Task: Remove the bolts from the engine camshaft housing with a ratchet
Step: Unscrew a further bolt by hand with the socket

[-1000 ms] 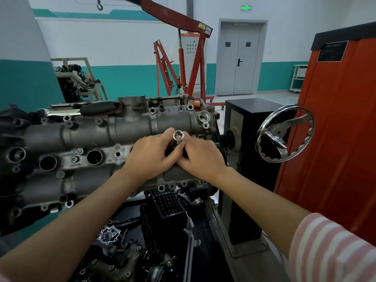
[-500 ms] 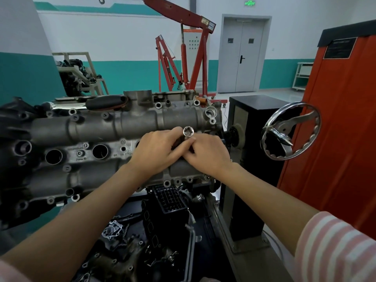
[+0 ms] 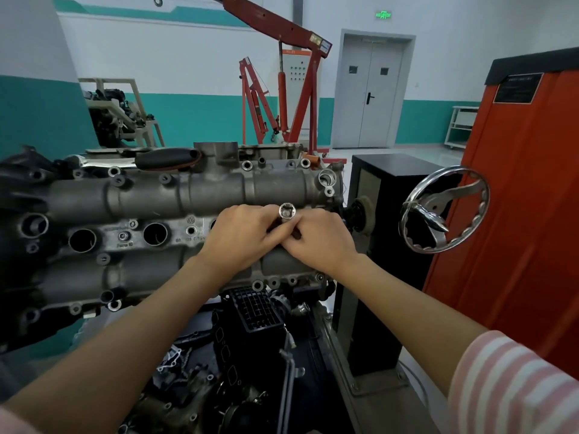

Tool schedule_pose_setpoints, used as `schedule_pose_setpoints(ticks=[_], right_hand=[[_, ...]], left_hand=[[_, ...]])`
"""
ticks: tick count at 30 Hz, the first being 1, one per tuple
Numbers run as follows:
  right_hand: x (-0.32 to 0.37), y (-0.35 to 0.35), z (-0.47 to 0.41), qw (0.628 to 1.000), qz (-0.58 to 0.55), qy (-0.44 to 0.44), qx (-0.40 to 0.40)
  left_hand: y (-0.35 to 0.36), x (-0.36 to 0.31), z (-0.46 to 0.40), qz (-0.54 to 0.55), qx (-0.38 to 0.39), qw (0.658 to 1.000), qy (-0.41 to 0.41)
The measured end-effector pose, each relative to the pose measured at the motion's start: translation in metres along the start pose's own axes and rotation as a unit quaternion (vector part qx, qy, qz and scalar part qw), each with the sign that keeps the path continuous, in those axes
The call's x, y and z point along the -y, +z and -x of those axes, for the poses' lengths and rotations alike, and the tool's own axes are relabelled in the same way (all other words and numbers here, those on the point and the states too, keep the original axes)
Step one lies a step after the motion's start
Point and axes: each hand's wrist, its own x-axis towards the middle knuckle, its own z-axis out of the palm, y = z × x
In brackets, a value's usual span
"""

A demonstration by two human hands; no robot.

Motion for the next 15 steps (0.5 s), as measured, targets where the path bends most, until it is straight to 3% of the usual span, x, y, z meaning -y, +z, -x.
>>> schedule_pose_setpoints(ticks=[8, 15], right_hand=[[0.0019, -0.001, 0.0019, 1.0, 0.014, -0.006, 0.013], [0.0013, 0.0023, 0.0021, 1.0, 0.016, 0.003, -0.023]], left_hand=[[0.0007, 0.0014, -0.0017, 0.006, 0.025, 1.0, -0.011], [-0.0003, 0.0002, 0.0012, -0.019, 0.029, 0.999, 0.0]])
